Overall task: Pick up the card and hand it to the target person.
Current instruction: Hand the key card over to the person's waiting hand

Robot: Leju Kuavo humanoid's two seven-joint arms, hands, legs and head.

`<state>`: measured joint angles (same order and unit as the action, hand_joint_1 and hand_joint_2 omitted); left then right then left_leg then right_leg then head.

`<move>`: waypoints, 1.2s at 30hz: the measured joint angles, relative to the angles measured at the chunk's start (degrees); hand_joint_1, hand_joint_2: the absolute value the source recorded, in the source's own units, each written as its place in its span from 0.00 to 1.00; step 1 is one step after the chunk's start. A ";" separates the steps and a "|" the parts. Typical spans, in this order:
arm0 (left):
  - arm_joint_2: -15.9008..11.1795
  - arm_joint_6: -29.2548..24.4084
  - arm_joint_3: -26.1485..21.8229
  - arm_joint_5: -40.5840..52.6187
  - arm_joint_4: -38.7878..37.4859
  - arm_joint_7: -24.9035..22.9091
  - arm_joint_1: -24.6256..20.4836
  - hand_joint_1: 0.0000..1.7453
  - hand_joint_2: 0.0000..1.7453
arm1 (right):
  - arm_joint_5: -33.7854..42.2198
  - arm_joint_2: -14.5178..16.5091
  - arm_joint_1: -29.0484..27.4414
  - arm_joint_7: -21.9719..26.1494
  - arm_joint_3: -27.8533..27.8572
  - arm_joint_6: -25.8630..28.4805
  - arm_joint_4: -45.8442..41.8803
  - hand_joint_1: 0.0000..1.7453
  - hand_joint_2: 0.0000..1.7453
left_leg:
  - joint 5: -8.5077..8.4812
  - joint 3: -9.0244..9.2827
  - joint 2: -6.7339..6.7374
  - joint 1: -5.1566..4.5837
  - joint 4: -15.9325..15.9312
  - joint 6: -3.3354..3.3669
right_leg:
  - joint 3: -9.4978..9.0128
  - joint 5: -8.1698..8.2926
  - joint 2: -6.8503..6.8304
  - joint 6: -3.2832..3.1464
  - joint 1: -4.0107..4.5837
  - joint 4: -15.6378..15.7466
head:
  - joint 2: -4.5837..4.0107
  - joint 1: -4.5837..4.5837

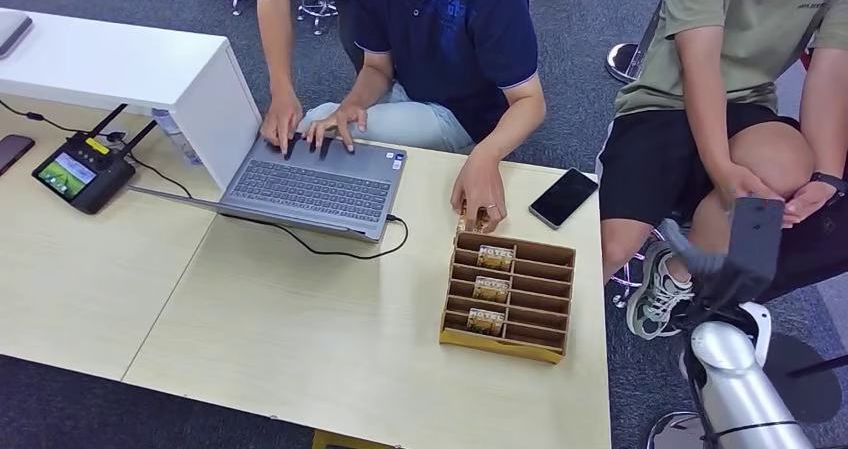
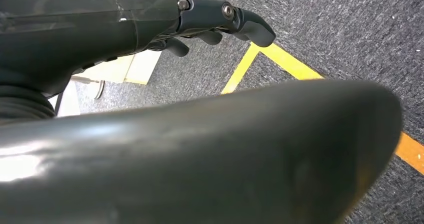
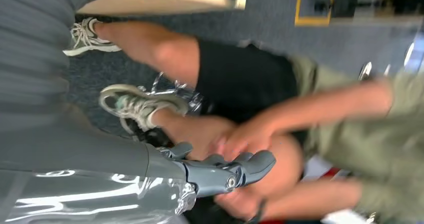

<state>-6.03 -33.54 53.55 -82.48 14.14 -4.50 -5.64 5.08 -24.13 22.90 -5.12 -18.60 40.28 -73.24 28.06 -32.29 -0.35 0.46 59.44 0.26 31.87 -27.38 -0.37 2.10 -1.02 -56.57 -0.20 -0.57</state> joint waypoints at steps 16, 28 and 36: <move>0.02 0.32 -0.02 -1.11 -0.04 1.11 -0.09 0.00 0.00 | 30.13 -3.79 -12.46 17.93 16.49 -9.20 18.56 0.00 1.00 | 0.07 0.01 0.03 0.01 -0.02 -0.02 | 0.06 -0.02 0.08 0.00 0.01 0.01 | 0.00 0.02; 0.02 -0.65 -0.07 -2.16 -0.03 0.97 -0.10 0.00 0.00 | 41.60 0.90 -16.65 17.10 20.32 -16.90 46.30 0.00 1.00 | 0.13 0.00 0.03 0.06 -0.04 -0.07 | 0.07 -0.10 0.08 -0.07 0.04 0.00 | 0.00 0.01; 0.10 -1.71 -0.18 -3.11 -0.02 0.07 -0.13 0.00 0.00 | 41.99 5.98 -18.22 6.10 20.98 -12.42 54.21 0.00 0.00 | 0.13 0.03 0.10 0.07 -0.05 -0.08 | 0.05 -0.10 0.15 -0.07 0.06 0.00 | 0.00 0.02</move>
<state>-5.93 -35.26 53.37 -85.59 14.12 -4.43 -5.77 47.07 -18.15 4.68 0.98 2.38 27.85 -19.03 28.18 -32.26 -0.24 0.53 59.39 0.19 31.92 -27.47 -0.22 2.03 -0.97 -56.57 -0.20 -0.55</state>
